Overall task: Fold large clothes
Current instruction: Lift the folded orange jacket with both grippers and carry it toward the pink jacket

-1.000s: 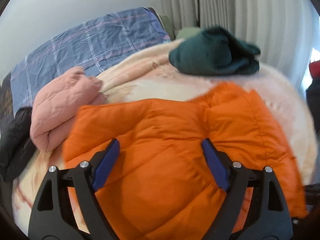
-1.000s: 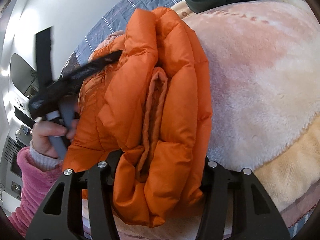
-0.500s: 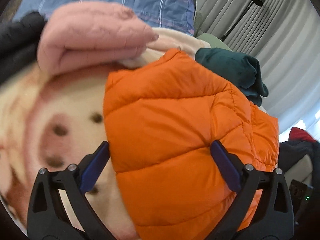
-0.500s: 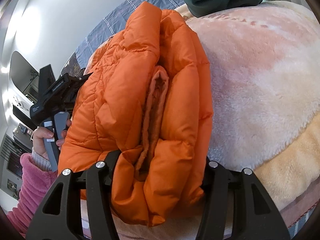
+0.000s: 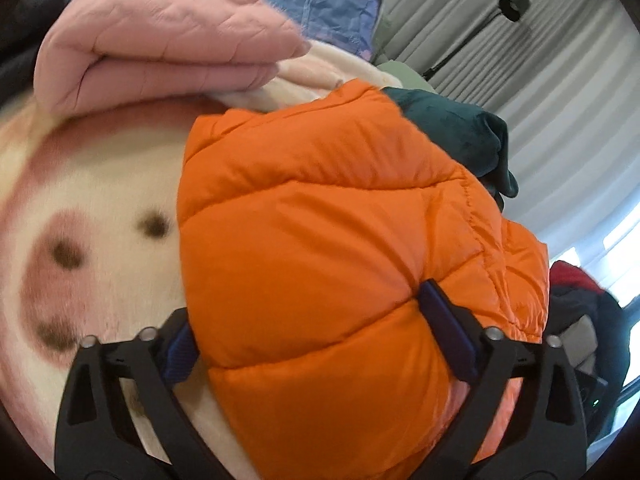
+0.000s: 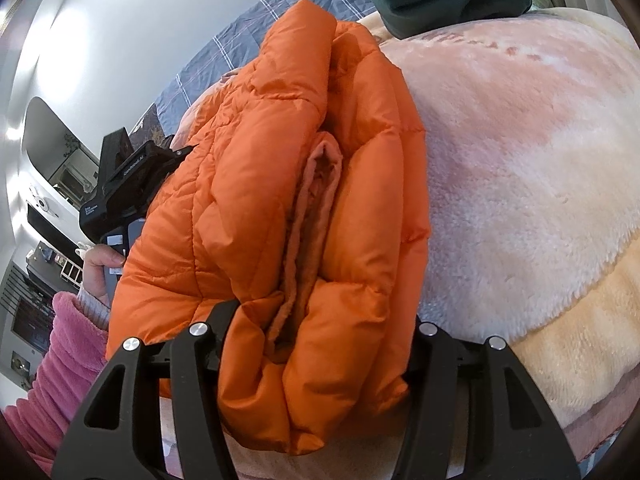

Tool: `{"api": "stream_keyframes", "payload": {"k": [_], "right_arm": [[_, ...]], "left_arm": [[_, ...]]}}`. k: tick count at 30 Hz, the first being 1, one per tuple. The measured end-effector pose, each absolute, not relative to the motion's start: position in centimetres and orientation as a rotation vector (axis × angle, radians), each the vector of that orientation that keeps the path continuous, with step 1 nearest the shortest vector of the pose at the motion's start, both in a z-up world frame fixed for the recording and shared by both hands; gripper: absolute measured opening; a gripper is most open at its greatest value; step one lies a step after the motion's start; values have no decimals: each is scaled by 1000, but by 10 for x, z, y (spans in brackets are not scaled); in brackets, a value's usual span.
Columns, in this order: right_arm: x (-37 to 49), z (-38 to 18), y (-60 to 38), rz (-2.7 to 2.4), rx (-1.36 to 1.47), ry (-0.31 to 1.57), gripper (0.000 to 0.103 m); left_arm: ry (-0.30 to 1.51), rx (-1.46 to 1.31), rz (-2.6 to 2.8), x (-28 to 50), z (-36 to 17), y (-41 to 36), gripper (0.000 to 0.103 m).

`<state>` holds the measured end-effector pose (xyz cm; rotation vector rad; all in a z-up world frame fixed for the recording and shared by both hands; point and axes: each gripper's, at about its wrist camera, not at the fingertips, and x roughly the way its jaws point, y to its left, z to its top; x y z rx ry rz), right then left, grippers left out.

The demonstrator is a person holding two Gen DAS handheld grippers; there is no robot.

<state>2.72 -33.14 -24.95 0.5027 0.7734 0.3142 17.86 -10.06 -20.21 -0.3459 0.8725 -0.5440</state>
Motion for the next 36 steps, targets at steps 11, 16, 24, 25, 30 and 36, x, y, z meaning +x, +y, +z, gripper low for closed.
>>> {"api": "stream_keyframes", "payload": {"k": [11,16,24,25,30,36], "right_arm": [[15,-206,-320,299,346,611,28],[32,-158,-338,299,305,479,28],[126,-102,-363,322,286,401,28],[144,-97,-362,313,280,398,28],[218,-86,-342,265,239,422,28],[299,-101,-335,146,181,471,28]], "left_arm": [[663,-128,-559,144,-123,-129,42],[544,-94,-582,147,-62,-144,42],[453,-57,-489,223,11,-161,42],[455,-57,-464,241,15,-163,42],[452,-45,-414,306,26,-164,42],[472,2,-378,394,13,-170,43]]}}
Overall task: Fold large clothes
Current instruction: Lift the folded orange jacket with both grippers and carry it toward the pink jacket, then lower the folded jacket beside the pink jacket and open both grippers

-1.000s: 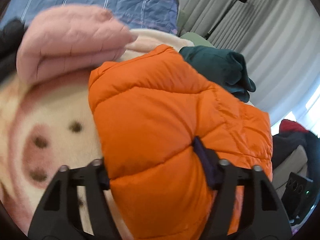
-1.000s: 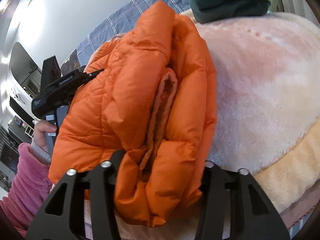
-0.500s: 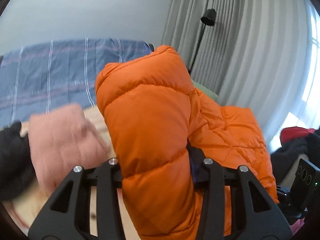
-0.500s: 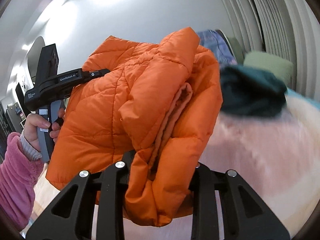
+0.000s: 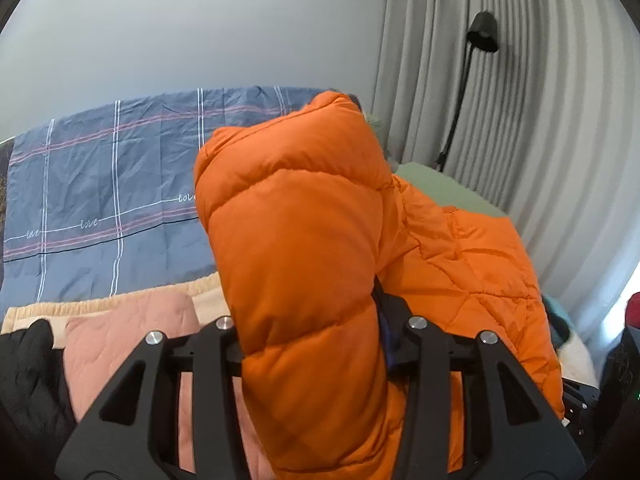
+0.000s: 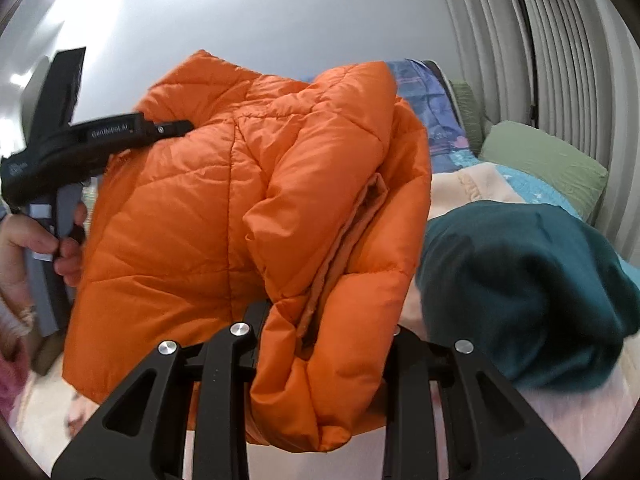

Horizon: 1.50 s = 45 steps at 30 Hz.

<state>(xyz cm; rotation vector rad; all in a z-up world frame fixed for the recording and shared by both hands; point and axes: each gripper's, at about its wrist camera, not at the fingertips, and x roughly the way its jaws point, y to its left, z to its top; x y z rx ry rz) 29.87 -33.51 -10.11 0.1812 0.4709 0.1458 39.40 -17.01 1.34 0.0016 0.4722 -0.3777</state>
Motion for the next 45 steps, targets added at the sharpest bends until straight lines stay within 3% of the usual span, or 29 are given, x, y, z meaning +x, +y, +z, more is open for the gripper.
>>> {"api": "stream_keyframes", "payload": {"k": [6,9,12,17,22,32,40,42,43,44,45], "right_arm": [[365,-150,-323,-28,118,585,28],[388,-188,-311,-133,46,722,30],[375,-199,-303,-239,-16,662,31],[364,-203,-304,-279,-26,625,31],[354,-204,-309,-238,8,611,34],[373,-207,-309,-203,38,654,42],[349,-188,-309,-165,125,763,44],[328,-183,-310,-120,201,774,52],[322,-183,-312,-125,224,779,59],[310,-180,-318,-176,249,775,77],[301,-178,-322,-185,267,755,80]], "left_arm": [[559,43,-308,475,-47,-185,46],[645,108,-210,506,-98,-200,56],[732,196,-130,518,-153,-225,65],[664,249,-142,511,-157,-236,69],[683,237,-111,507,-142,-223,84],[571,189,-211,373,-80,-174,94],[558,203,-330,231,-105,-149,94],[551,210,-349,207,-113,-147,94],[544,217,-357,195,-116,-146,94],[532,229,-367,179,-119,-146,94],[527,236,-373,172,-122,-147,94]]}}
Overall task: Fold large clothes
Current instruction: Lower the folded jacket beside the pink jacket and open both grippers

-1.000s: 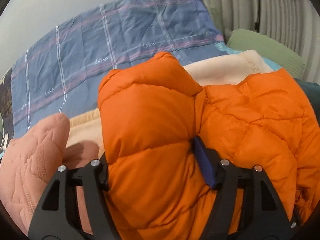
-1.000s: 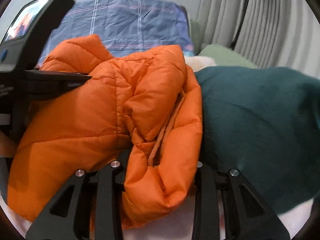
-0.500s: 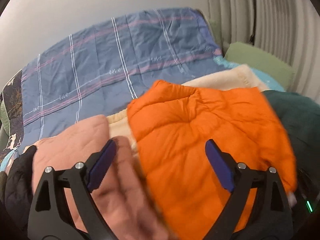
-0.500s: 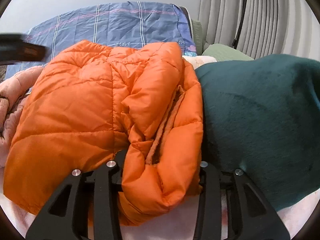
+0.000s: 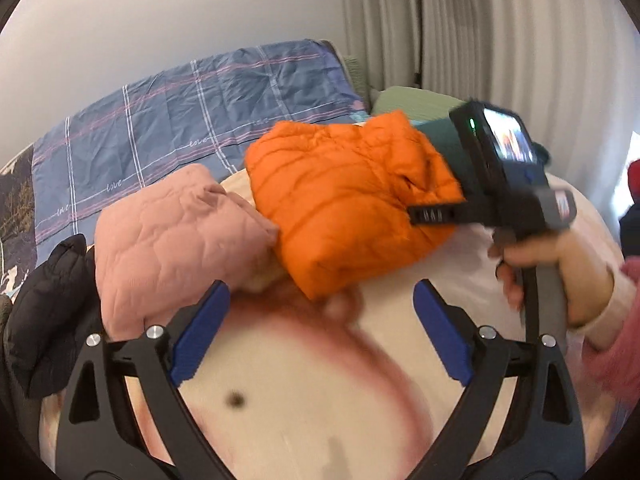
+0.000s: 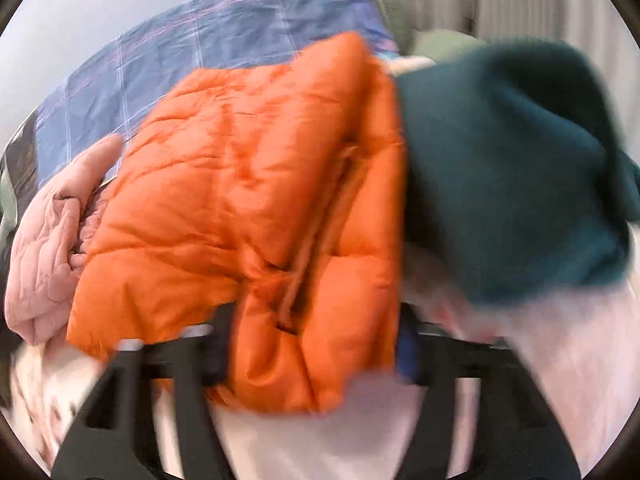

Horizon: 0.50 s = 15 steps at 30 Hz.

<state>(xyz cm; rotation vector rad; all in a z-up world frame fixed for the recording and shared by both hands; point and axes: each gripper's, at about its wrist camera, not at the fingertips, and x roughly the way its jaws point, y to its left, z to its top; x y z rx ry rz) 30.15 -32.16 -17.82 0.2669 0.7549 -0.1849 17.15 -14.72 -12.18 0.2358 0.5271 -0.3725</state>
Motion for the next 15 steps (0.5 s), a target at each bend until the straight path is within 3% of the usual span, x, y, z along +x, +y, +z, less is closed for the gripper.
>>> {"api": "stream_keyframes", "payload": {"k": [4,6,9,12,13,14,15], "right_arm": [[261,-168,-335,-140,323,704,79],[242,-163,-334,-91,324,673,61],[227,-163,-330,-11,353,645,46],[224,-166,-333,42,470,619,51],[229,-170,-334,32,529,631,58],[235,-174,-338,21,596,642,75],[240,-177,-342,16,662,648,80]], "left_arm": [[525,249,-403,141,-128,-155,94],[533,227,-417,134,-130,-155,94],[544,170,-437,120,-136,-153,94],[573,109,-439,114,-144,-148,94],[578,100,-438,113,-146,-147,94],[586,85,-434,110,-148,-144,94],[591,75,-430,109,-149,-141,94]]}}
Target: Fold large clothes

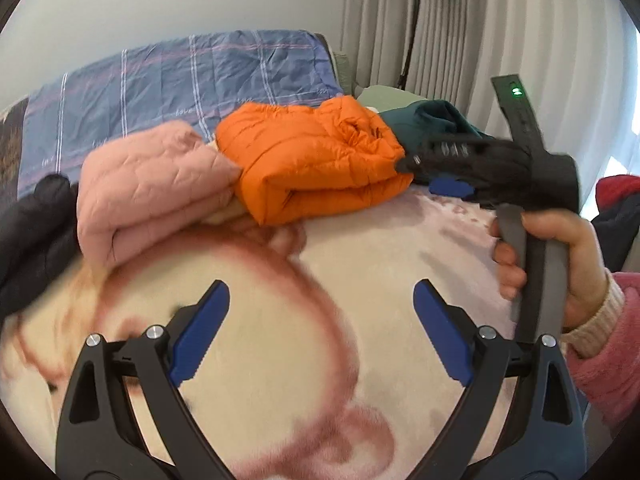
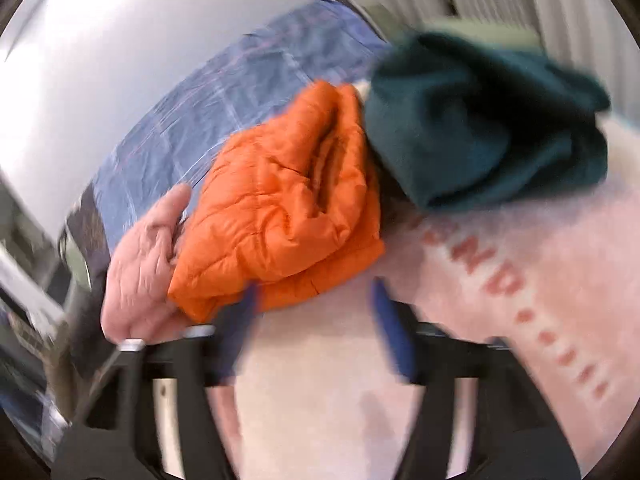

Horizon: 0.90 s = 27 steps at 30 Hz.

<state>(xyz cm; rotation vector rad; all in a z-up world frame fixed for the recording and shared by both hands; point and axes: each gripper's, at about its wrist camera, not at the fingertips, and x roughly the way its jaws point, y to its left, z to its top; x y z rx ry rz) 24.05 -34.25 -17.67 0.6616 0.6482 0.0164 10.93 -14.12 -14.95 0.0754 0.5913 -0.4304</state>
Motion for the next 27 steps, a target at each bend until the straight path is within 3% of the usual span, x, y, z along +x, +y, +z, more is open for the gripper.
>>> {"api": "stream_keyframes", "payload": {"k": [3,4,5,6,9,11,13,15,19,24,27], "right_arm": [[271,-193,-349,-10,823,704,78],[282,-199,-350,-3,851,706,67],[293,-203,-351,3,852,717,31],[305,-205,-353,-6,852,719,22],[338,-205,-363,-68,771,674,16],[347,-206,-363,-47,728,694,20],[337,-199,-354,-45,655,707,32],[317,-192,-347,-77,579,706,62],[243,-170,-333,-101,406,650,65],[146,-141,-316,-165,264,545,81],[100,-129,-310,-184,240,488,83]], "left_arm": [[600,42,-416,107,-154,-130,94],[605,34,-410,108,-155,-125,94],[610,27,-400,109,-158,-120,94],[617,25,-387,112,-160,-115,94],[632,20,-355,118,-164,-103,94],[643,2,-335,124,-167,-94,94],[643,-26,-328,127,-167,-87,94],[640,-43,-326,131,-165,-86,94],[620,-15,-316,132,-155,-103,96],[539,21,-310,114,-133,-137,101],[507,19,-301,100,-118,-153,101]]}}
